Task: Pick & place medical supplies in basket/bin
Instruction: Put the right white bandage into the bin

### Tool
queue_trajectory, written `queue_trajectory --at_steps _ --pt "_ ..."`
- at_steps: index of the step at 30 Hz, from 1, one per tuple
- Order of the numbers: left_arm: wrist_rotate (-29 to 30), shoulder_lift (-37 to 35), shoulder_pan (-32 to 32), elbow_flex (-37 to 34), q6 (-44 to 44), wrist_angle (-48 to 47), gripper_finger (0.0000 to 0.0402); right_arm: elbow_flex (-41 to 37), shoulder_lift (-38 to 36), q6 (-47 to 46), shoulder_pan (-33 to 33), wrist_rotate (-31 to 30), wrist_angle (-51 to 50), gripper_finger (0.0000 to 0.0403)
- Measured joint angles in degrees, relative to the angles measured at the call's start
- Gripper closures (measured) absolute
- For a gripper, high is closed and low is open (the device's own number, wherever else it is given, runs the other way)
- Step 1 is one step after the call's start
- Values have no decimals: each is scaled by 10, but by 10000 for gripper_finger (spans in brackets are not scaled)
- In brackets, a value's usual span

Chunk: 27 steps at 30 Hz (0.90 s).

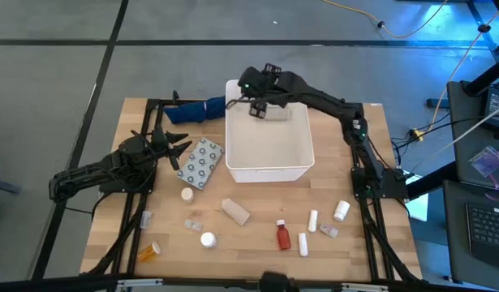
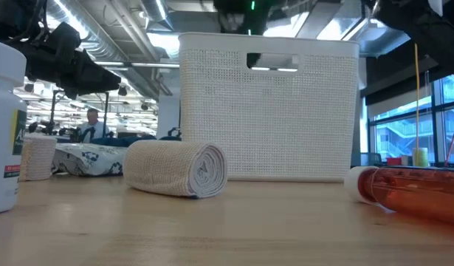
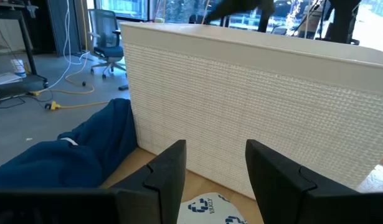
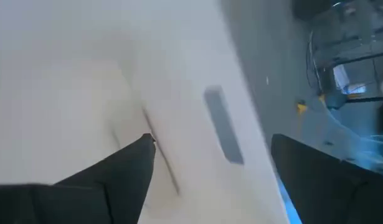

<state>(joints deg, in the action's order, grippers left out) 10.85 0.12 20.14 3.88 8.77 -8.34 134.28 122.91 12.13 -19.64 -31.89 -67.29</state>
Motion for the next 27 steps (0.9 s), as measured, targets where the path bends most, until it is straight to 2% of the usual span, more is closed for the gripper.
queue_trajectory --at_steps 4,12,19,27 --pt "0 0 0 0 -1 0 242 -51 -75 -60 44 22 48 84" --pt "-1 0 0 0 0 1 242 -52 -134 -135 151 37 48 84" --pt "-4 0 0 0 0 1 242 -53 -133 -211 245 117 46 84" --pt "-21 0 0 0 0 1 242 -53 -129 -286 323 100 46 84"
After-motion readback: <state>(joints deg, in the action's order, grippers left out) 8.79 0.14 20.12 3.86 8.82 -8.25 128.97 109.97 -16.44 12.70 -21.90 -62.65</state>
